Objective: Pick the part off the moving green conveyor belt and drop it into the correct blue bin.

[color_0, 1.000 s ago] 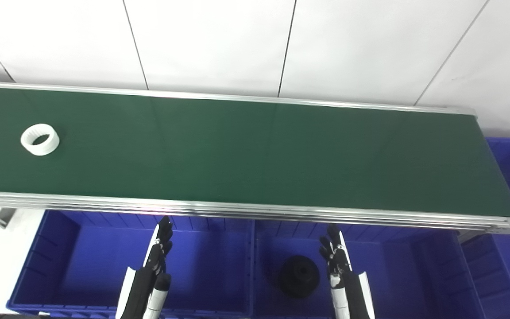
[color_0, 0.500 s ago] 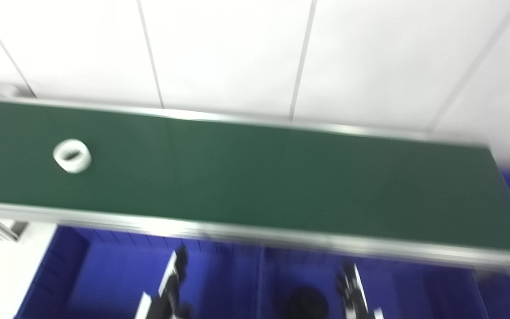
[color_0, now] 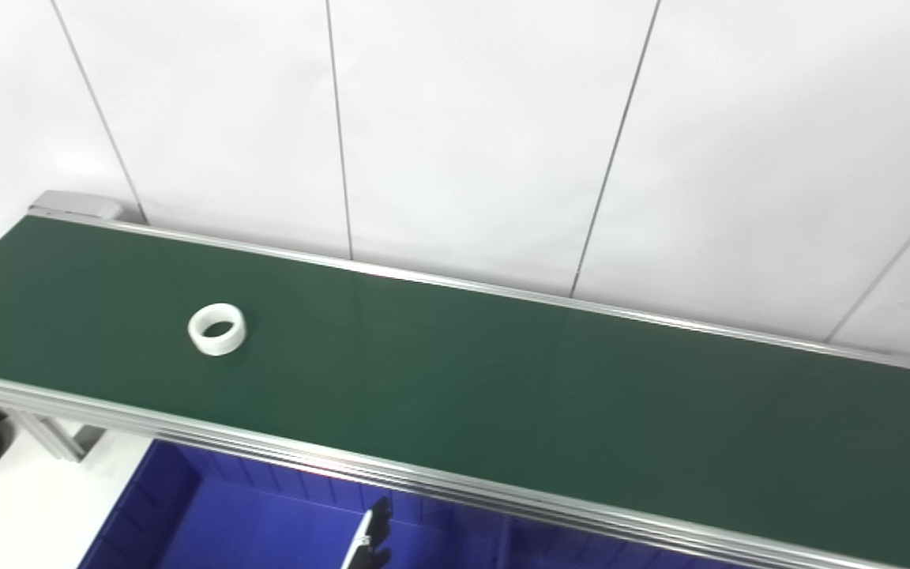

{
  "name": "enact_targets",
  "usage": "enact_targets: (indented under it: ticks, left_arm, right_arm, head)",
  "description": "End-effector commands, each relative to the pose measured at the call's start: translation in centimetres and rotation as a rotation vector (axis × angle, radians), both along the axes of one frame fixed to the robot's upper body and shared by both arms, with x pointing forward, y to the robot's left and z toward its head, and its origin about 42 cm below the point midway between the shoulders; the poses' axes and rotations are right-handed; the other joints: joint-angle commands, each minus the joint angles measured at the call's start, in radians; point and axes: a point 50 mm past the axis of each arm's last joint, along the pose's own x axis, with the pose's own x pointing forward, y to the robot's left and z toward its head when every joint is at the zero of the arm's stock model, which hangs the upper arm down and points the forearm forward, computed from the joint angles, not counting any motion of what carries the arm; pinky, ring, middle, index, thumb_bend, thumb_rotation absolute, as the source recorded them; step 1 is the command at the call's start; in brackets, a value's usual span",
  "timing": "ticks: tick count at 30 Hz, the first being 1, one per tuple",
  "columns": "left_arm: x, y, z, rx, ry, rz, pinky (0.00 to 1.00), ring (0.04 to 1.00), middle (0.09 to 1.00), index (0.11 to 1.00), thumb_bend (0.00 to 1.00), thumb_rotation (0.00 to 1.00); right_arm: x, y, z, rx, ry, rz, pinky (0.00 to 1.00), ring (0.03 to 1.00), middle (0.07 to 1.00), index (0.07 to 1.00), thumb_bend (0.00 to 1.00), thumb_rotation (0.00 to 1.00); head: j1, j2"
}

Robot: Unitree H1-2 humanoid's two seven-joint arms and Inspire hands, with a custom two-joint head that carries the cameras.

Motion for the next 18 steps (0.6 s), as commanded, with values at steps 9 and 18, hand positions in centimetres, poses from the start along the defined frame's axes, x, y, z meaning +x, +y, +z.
enact_targets:
  ticks: [9, 18]
  left_arm:
    - [0.7, -1.7, 0.3, -0.041, -0.069, -0.004, 0.97, 1.0, 1.0, 1.0, 0.89, 0.91]
    - [1.1, -2.0, 0.5, -0.045, -0.065, 0.002, 0.92, 0.996, 1.0, 1.0, 0.9, 0.9]
  right_arm:
    - [0.7, -1.3, 0.1, 0.016, -0.06, 0.018, 1.0, 1.0, 1.0, 1.0, 0.78, 1.0]
    - [1.0, -1.7, -0.1, 0.001, -0.057, 0.029, 1.0, 1.0, 1.0, 1.0, 0.78, 1.0]
  head:
    - [0.028, -0.018]
    - [0.026, 0.002]
